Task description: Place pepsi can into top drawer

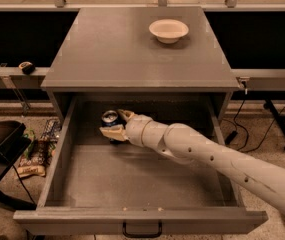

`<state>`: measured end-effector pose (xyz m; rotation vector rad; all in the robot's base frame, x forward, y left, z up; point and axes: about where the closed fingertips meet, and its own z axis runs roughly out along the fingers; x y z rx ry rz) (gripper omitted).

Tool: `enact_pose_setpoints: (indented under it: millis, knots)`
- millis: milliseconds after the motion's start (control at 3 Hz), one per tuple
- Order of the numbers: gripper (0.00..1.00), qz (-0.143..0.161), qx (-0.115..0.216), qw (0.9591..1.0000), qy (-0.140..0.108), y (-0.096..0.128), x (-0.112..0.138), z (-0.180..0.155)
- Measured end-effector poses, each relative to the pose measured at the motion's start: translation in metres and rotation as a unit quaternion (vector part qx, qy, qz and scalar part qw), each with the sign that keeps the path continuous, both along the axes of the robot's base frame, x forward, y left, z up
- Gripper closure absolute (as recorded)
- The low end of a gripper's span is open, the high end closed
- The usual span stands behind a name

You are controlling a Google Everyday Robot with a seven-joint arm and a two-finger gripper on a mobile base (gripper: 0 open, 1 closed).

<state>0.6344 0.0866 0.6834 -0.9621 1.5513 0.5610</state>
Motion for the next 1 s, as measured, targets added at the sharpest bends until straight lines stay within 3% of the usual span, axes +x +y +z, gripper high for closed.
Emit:
enact_pose_setpoints:
  millis: [333,1000]
  knots:
    - [0.82,0.0,0.046,0.9989,-0.007,0.0033,-0.0027,-0.0069]
    - [0.36,0.003,0.057,0.9984,-0.002,0.008,-0.0047,-0.0084]
